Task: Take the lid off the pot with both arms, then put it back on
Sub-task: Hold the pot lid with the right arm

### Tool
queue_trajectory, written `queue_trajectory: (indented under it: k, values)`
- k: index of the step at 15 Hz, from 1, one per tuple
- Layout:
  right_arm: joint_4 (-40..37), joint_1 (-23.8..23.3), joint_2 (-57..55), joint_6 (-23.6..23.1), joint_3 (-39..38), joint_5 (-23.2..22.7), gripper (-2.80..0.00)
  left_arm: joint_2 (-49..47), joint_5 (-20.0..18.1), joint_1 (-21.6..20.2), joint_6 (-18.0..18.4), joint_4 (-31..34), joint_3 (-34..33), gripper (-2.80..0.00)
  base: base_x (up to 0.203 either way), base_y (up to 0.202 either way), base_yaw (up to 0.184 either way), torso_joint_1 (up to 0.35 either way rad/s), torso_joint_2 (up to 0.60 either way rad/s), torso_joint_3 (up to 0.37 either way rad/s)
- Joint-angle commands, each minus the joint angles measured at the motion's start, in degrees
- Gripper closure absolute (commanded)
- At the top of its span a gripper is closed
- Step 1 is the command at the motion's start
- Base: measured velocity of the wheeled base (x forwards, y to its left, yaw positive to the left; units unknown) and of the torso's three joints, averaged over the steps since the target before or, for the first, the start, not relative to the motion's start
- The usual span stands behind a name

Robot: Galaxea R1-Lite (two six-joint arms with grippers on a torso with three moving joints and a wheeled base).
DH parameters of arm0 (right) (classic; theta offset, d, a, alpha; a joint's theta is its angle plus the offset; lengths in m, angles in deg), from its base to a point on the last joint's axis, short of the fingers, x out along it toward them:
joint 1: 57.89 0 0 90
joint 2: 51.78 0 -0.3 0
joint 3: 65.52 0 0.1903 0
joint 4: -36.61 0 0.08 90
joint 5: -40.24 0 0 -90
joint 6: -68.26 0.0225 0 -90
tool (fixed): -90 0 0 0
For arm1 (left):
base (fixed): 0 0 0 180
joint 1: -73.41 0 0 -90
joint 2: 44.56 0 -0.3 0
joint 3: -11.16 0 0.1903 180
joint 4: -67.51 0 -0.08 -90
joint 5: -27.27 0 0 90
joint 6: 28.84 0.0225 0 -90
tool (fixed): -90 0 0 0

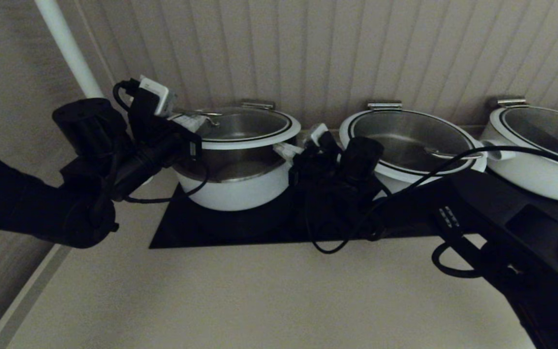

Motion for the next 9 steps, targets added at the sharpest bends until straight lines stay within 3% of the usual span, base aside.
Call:
queue_trajectory:
  k: [1, 9]
  values:
    - [-0.6, 0.0, -1.1, -0.1, 3.1, -0.1, 0.0, 0.1, 0.0, 0.0, 0.0, -0.4, -0.1, 0.0, 0.0, 0.0, 0.0, 0.0, 0.0, 0.0]
    - [-2.0, 0.0, -1.4, -0.1, 5.0, -0.1, 0.0, 0.9, -0.1, 0.0, 0.0, -0.4, -0.7, 0.0, 0.0, 0.0, 0.0, 0.0, 0.0, 0.0]
